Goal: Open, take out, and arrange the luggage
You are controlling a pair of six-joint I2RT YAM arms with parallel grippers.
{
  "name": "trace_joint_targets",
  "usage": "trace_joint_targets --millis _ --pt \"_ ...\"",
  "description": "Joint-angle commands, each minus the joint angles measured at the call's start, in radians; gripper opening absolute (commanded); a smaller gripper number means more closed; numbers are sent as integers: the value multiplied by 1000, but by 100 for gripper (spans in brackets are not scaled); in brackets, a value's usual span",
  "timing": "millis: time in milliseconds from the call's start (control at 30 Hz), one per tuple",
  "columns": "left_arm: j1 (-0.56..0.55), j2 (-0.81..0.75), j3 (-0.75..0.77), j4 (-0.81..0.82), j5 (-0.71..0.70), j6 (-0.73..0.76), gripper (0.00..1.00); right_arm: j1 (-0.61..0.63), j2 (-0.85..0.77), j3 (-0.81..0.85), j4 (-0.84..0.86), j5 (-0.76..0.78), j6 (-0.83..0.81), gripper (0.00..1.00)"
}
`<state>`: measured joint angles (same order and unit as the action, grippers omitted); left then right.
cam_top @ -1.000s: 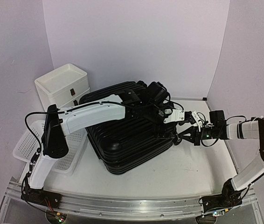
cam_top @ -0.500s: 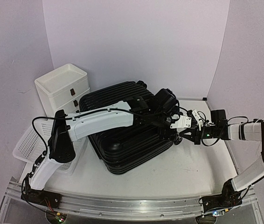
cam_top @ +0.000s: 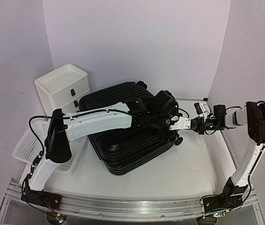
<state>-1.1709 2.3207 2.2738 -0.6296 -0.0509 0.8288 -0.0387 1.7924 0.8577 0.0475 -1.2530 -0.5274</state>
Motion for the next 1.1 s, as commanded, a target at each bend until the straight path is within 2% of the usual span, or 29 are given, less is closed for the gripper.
trace_joint_targets --millis 0,67,133,200,267,367,433,500,533,600,700,833,967,1067 --pt "61 19 -70 -320 -37 -80 88 -41 123 161 -8 6 -53 0" --pt "60 16 -63 -321 -36 -81 88 -19 162 215 -42 21 -101 0" --pt "62 16 -51 -321 -19 -88 88 -3 187 289 -196 33 -138 0" --pt "62 13 -34 -320 -2 -100 88 -10 191 334 -231 73 -28 3" --pt "62 10 -30 -319 9 -104 88 -41 136 284 -229 45 -23 21" --pt "67 8 -16 -314 17 -121 89 -56 7 143 -223 116 -78 53" --pt "73 6 5 -298 32 -147 89 -56 -39 91 -261 127 -110 66" --pt "84 -8 16 -262 91 -178 89 -56 -53 75 -325 63 -178 80" --pt "92 -15 17 -240 113 -190 90 -51 -55 60 -328 30 -201 82" --pt "97 -22 32 -222 154 -201 90 -21 -42 64 -377 32 -253 84" --pt "97 -23 57 -218 186 -208 90 58 -4 137 -549 71 -379 79" --pt "97 -29 65 -214 203 -218 90 81 14 187 -604 86 -391 80" --pt "96 -35 59 -211 212 -224 90 82 31 263 -697 17 -428 80" --pt "96 -39 62 -205 221 -227 90 82 78 339 -828 -32 -490 71"
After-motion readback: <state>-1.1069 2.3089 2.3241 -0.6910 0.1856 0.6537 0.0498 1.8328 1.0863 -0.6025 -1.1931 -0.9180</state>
